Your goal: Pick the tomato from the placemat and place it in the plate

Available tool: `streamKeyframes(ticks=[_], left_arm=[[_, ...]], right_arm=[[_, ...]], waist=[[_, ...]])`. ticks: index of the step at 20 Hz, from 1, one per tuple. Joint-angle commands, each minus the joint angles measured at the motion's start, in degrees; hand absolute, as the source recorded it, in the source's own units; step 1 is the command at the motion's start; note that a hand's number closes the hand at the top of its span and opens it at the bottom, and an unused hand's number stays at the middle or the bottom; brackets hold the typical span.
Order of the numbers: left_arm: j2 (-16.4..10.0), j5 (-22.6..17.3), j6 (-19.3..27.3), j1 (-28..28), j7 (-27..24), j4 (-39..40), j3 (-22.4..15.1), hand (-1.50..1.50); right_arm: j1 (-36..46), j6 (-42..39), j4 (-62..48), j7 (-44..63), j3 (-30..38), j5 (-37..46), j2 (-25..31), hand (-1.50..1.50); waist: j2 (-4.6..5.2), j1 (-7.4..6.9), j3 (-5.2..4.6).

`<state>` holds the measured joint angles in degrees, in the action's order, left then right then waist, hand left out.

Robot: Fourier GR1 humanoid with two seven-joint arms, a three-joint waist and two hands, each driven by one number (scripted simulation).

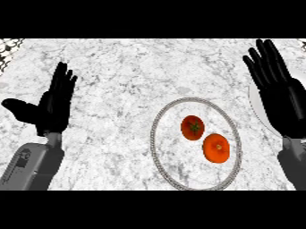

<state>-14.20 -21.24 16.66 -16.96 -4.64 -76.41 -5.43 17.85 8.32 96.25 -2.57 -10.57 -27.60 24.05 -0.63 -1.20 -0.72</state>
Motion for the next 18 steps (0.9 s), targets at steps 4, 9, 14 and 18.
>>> streamKeyframes(ticks=[4,9,14,18], left_arm=[[-5.1,6.7,-6.7,-4.0,-1.2,-4.7,-7.7,0.00],[-7.3,9.9,-12.9,-6.3,-1.9,-6.1,-13.5,0.00],[-8.7,10.2,-14.8,-5.6,-1.0,-7.0,-14.4,0.00],[-11.0,9.1,-15.9,-3.6,-0.4,-9.7,-12.5,0.00]], right_arm=[[1.2,-13.6,-13.9,16.3,-10.2,-6.9,1.4,-1.50],[9.9,-26.9,-17.1,20.5,-22.8,8.8,12.9,-1.50],[23.6,-34.7,-21.1,17.4,-26.9,20.0,14.9,-1.50],[32.5,-37.1,-30.3,19.1,-30.6,24.2,5.0,-1.50]], waist=[[2.62,-4.91,0.94],[2.71,-8.74,0.55],[1.93,-7.80,0.71],[1.46,-5.25,0.71]])
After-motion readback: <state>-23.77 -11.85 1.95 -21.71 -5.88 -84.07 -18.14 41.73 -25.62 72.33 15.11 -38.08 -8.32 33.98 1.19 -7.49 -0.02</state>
